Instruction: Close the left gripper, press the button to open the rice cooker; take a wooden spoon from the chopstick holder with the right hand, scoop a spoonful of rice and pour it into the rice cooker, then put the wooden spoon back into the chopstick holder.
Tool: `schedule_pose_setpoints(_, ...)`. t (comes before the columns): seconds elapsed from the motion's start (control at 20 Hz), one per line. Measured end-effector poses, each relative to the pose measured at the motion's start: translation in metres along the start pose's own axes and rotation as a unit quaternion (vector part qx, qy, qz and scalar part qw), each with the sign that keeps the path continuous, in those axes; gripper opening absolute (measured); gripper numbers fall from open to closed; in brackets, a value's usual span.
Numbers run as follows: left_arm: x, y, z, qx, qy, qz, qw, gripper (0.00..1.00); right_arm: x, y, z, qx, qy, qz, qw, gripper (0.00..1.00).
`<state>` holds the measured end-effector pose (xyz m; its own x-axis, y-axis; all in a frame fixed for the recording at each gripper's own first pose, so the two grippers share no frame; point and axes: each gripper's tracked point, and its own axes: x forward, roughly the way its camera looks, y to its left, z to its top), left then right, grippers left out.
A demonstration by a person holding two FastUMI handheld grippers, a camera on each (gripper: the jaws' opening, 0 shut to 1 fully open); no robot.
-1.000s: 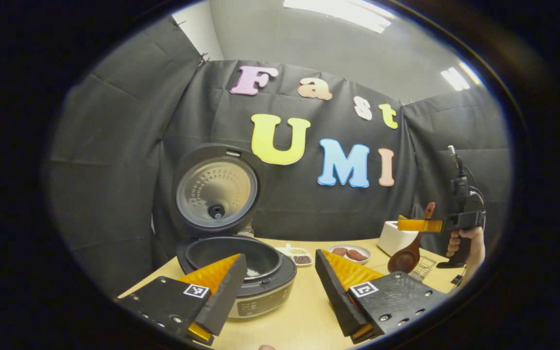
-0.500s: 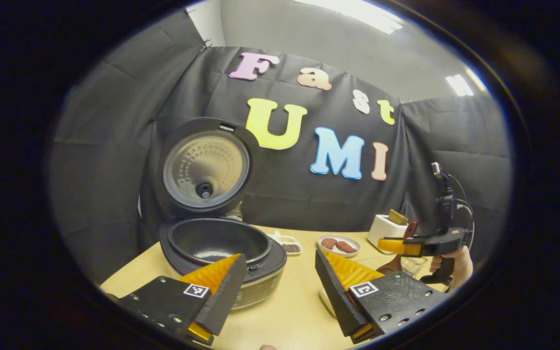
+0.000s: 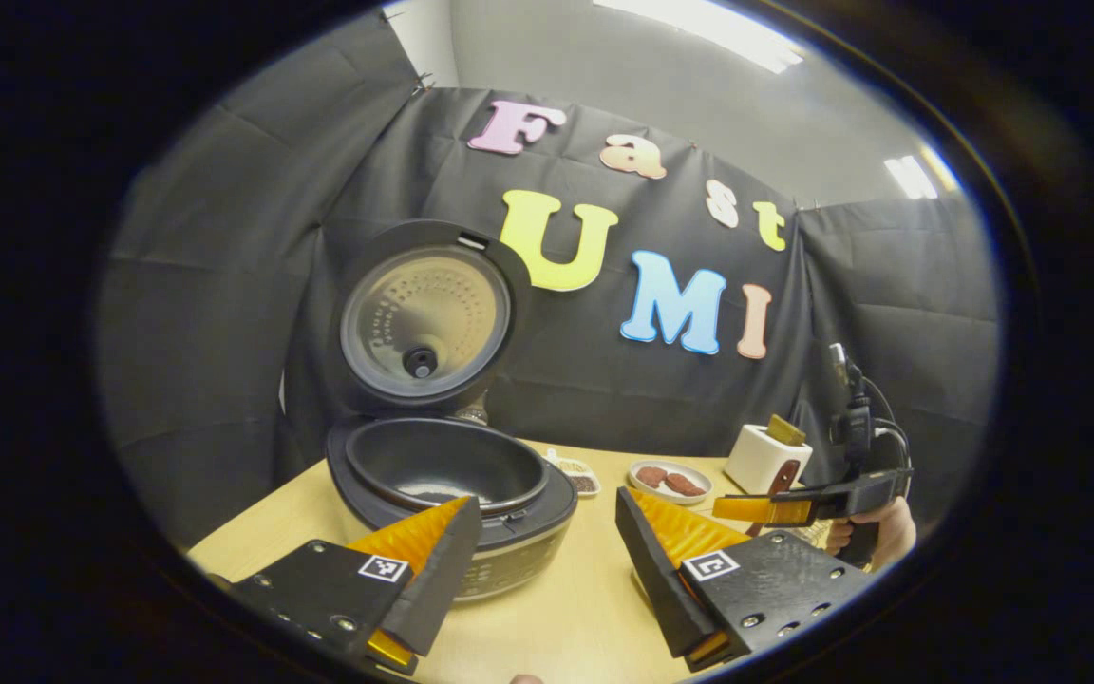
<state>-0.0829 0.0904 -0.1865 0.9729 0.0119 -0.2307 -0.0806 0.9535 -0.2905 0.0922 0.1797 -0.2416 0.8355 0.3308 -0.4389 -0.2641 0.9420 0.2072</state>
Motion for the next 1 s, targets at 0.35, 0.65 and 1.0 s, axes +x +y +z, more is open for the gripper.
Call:
schedule_pose_setpoints(0.35, -0.005, 0.016, -0.002, -0.002, 0.002, 0.014, 1.000, 0.89, 0.007, 0.016, -0.001, 0.122, 0.008, 0.046, 0.991, 0.23)
schedule_pose_setpoints(0.65, -0.007, 0.018, 0.003, 0.009, -0.002, 0.018, 1.000, 0.89, 0.006, 0.017, -0.002, 0.197, 0.015, 0.067, 0.978, 0.23)
schedule_pose_setpoints(1.0, -0.011, 0.018, 0.007, 0.016, -0.010, 0.026, 0.999, 0.89, -0.008, -0.017, 0.016, 0.285, -0.011, 0.081, 0.955, 0.23)
